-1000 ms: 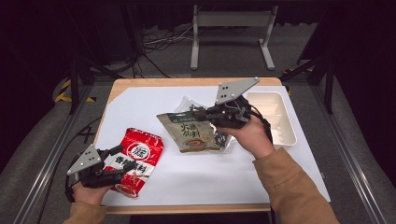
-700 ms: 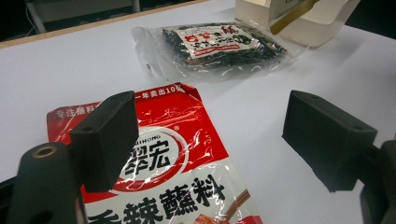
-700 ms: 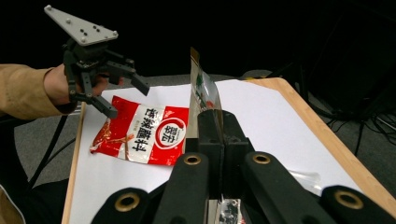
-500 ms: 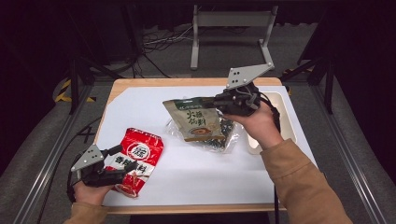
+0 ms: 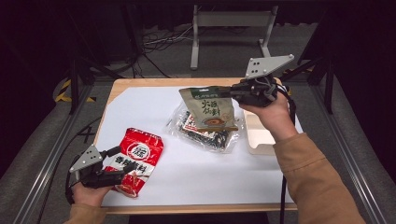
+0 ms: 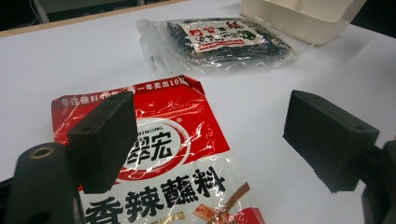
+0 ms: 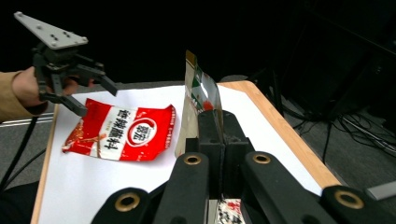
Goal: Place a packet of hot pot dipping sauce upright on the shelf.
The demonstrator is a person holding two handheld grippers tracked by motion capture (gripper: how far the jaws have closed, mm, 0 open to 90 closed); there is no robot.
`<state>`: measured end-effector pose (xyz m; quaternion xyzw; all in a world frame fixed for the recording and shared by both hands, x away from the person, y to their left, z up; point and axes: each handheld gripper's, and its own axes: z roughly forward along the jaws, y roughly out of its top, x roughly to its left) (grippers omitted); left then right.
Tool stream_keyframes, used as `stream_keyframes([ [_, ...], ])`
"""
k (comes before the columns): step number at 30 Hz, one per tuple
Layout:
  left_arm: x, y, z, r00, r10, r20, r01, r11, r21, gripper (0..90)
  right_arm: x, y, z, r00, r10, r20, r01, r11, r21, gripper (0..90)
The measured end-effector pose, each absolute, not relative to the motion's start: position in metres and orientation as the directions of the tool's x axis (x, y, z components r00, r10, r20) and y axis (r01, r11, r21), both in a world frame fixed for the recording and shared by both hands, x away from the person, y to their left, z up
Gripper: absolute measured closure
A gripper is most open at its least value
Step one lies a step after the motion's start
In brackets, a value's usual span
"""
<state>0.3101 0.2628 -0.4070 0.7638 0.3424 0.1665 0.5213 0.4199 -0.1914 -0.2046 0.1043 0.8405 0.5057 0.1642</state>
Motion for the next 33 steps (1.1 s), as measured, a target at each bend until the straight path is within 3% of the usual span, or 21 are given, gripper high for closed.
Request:
stream_keyframes([
  [33, 0.287, 0.276, -0.412, 0.661, 0.745, -0.092, 0.367, -0.212, 0.906, 16.6, 0.469, -0.288, -0.2, -0.824, 0.521, -0.223, 0.054, 0.464, 0.884, 89.7],
])
